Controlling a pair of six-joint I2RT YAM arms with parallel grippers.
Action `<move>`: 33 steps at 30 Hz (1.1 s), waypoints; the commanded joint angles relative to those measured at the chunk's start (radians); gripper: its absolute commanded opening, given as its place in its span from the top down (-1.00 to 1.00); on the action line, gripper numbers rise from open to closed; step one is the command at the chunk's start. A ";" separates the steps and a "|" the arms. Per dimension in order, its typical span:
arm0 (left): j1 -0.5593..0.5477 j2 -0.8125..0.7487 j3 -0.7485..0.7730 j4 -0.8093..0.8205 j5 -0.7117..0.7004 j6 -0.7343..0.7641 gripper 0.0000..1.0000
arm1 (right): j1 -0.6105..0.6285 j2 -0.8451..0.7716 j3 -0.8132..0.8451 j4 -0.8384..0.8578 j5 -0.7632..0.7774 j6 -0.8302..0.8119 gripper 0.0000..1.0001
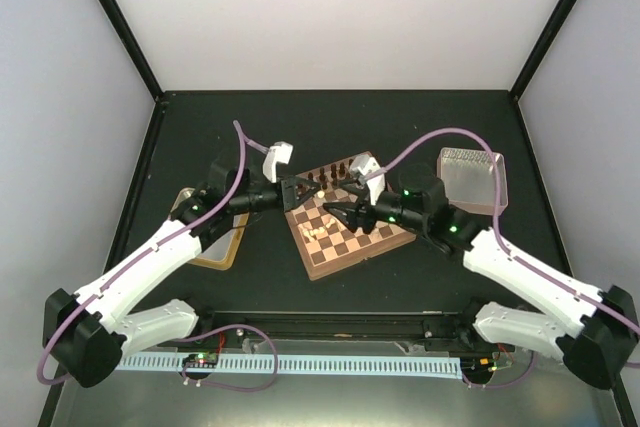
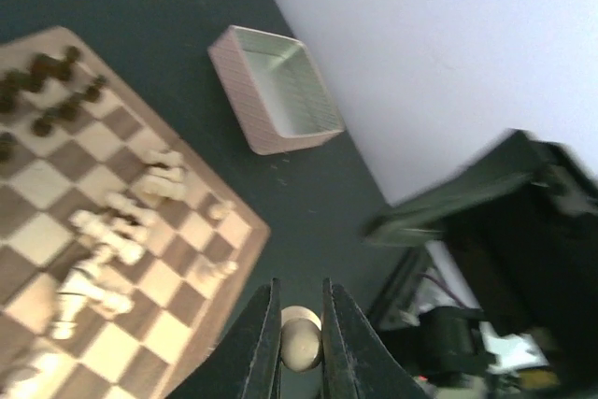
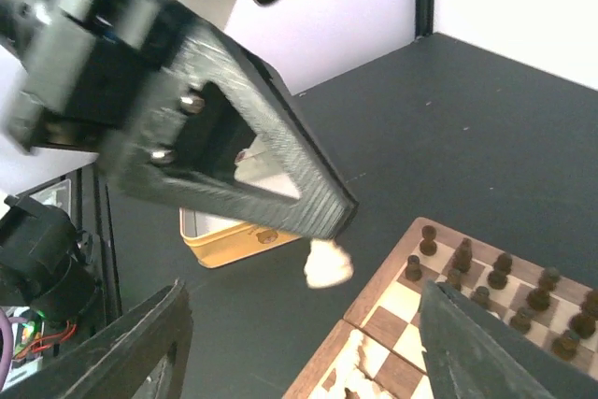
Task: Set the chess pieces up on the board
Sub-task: Place the chess piece on the chessboard.
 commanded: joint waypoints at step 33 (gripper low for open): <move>-0.468 0.467 0.004 -0.116 -0.653 0.092 0.97 | -0.073 -0.228 -0.230 -0.406 0.608 0.700 -0.44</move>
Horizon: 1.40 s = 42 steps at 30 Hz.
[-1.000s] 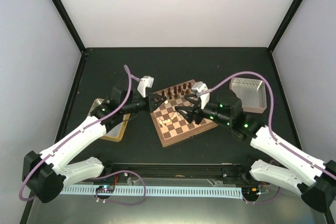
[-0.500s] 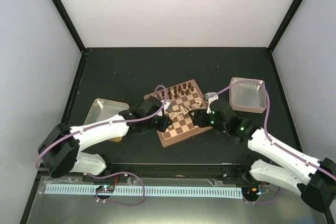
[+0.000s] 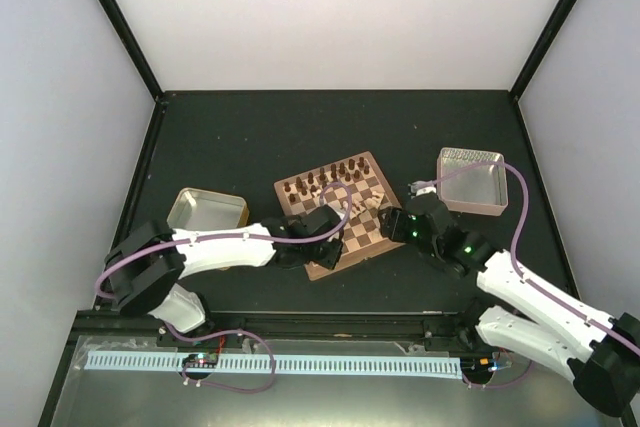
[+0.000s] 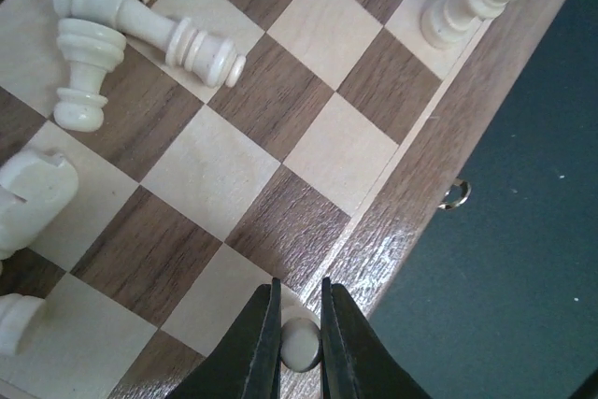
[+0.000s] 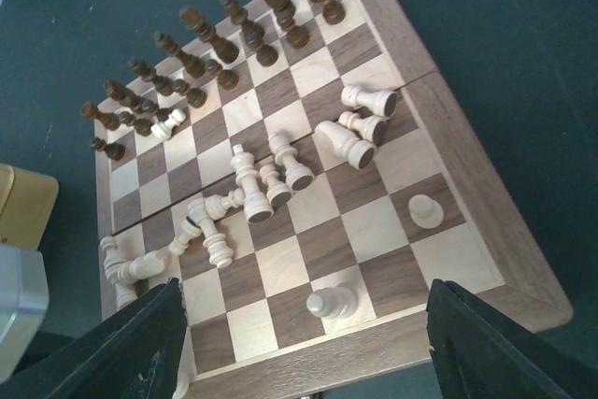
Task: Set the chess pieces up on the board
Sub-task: Place the chess piece on the chessboard.
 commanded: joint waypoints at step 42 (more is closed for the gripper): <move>0.042 0.504 0.626 -0.075 0.042 0.205 0.91 | -0.031 -0.433 -0.063 -0.300 0.448 0.141 -0.44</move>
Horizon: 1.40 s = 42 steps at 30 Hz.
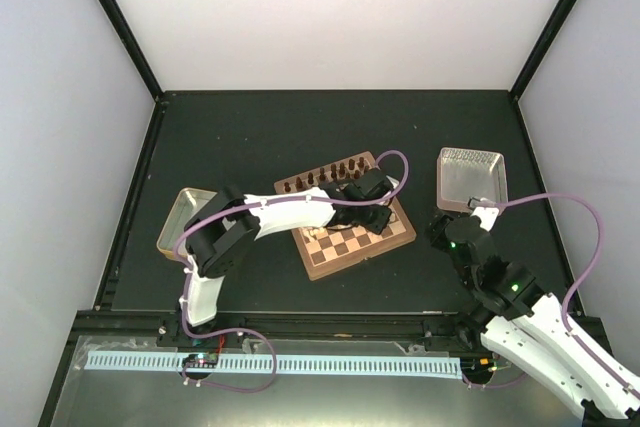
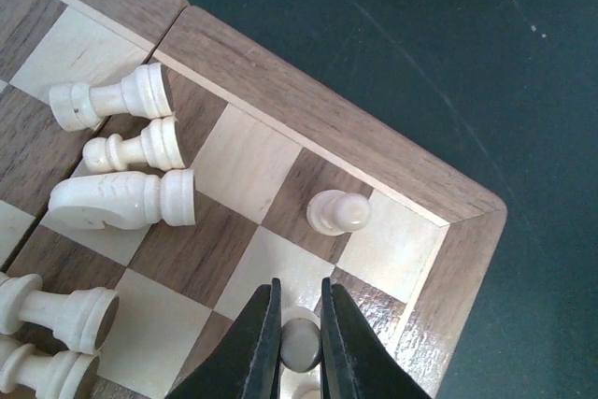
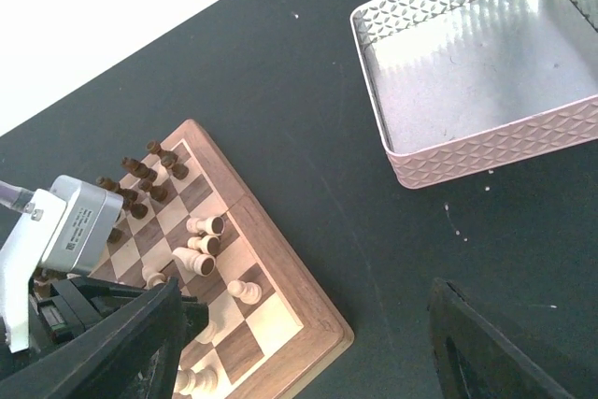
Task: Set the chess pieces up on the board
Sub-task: Place the chess piece on the chessboard.
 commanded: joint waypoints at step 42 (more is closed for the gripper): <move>0.019 0.062 0.098 -0.043 0.026 0.045 0.49 | -0.002 -0.042 -0.024 -0.014 0.049 0.014 -0.45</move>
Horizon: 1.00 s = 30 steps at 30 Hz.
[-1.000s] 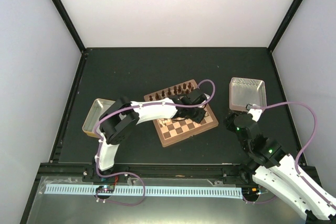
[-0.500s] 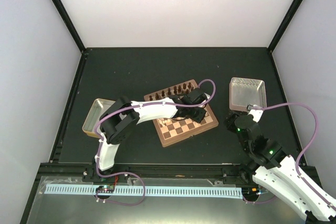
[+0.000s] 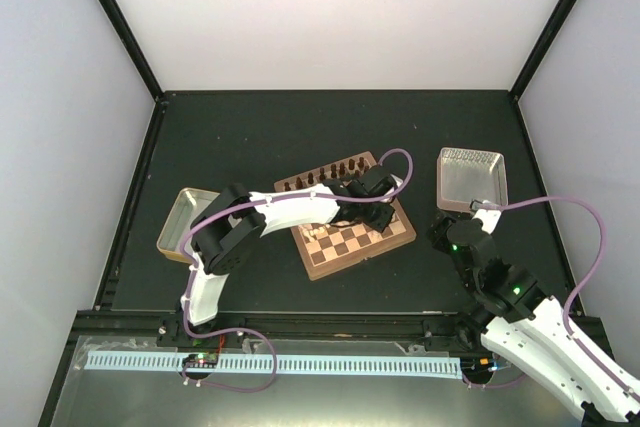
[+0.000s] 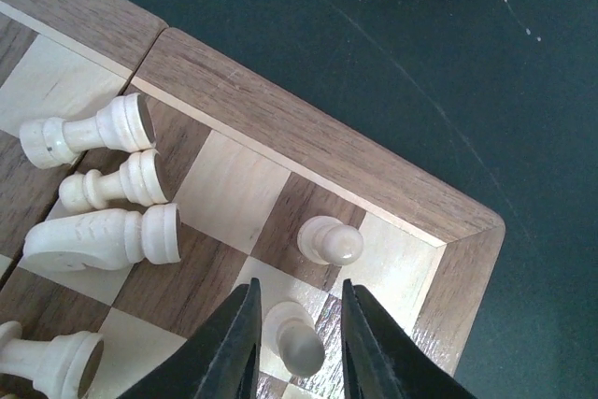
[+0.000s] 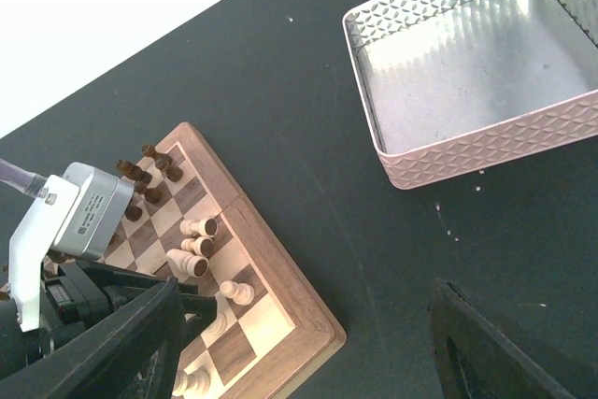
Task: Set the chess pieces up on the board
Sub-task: Place the chess piece on the chessboard, then pick up the chess piece from the chessboard.
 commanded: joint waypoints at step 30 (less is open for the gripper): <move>0.289 -0.888 -0.650 0.087 -0.247 -0.187 0.06 | 0.035 0.900 0.450 0.327 -0.545 -0.355 -0.31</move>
